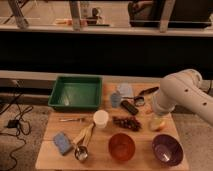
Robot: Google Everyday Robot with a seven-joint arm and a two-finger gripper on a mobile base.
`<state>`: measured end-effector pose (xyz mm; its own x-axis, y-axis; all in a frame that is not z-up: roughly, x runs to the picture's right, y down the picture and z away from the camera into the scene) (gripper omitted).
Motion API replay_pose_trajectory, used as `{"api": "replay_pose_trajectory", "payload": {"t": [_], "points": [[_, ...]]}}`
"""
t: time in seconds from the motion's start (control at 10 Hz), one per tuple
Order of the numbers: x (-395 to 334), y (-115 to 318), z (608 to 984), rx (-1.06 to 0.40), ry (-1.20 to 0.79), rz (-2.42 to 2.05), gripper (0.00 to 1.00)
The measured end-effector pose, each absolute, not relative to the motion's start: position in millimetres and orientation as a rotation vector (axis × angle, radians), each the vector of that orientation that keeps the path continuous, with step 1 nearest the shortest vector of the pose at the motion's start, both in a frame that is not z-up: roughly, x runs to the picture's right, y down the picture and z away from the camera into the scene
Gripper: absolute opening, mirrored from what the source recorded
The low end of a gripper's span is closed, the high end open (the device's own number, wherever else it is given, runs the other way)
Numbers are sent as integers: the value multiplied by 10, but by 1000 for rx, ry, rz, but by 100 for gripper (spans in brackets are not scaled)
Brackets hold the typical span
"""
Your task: Place grapes in table surface
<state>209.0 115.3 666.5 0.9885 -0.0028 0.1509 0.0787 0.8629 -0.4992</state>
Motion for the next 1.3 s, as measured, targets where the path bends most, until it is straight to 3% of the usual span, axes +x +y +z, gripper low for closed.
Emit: {"api": "replay_pose_trajectory", "payload": {"t": [1.0,1.3], "points": [[1933,1276,6656,-541,-182,-71,80],[1558,1359,6652,-537,-220,-103,80]]}}
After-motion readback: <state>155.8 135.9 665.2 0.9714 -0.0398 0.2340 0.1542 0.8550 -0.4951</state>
